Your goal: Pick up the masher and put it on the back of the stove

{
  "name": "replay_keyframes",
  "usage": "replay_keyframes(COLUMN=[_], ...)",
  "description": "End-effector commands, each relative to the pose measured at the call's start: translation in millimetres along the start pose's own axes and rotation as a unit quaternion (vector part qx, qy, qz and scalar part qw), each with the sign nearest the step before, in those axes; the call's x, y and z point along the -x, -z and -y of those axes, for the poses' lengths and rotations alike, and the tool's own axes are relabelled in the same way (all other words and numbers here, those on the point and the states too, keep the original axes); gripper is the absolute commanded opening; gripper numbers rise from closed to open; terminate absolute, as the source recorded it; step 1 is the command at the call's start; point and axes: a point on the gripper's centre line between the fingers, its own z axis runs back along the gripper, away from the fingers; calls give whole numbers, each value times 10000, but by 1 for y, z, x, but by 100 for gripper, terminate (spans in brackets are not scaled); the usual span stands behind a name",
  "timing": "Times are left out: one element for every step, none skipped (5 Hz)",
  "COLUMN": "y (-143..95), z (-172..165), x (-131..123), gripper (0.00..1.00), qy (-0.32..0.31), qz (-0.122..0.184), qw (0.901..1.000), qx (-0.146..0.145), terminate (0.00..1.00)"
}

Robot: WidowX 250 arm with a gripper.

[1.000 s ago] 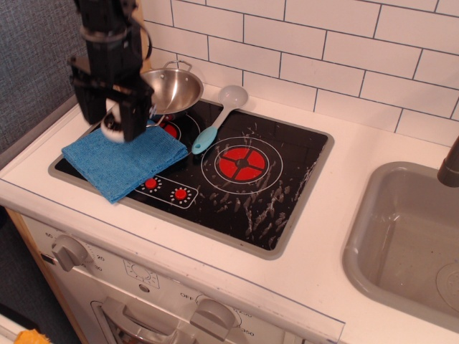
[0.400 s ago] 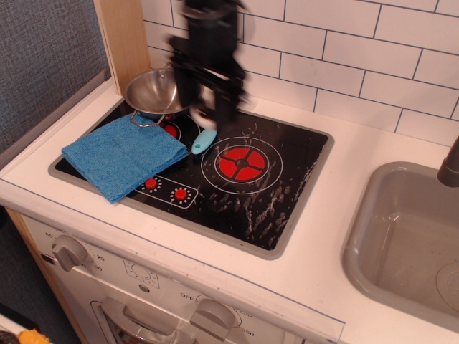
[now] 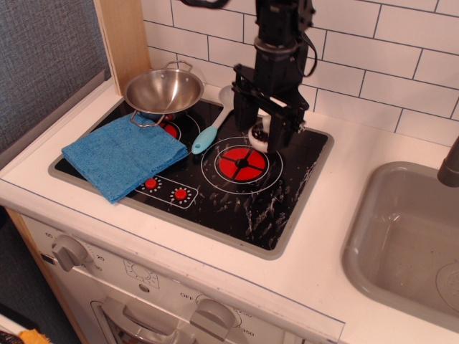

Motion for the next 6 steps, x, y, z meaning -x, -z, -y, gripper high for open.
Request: replay_keyframes(y=[-5, -7, -13, -34, -60, -73], z=[-5, -4, -3, -4, -3, -1], x=[-26, -31, -27, -21, -8, 14], gripper=[0, 0, 100, 100, 100, 100], qy=[-3, 41, 23, -158, -484, -924], qz=[149, 138, 176, 445, 773, 847], qw=[9999, 9999, 9998, 9989, 9958, 9916], qx=[-26, -52, -85, -70, -105, -306], terminate=[0, 0, 0, 0, 0, 0])
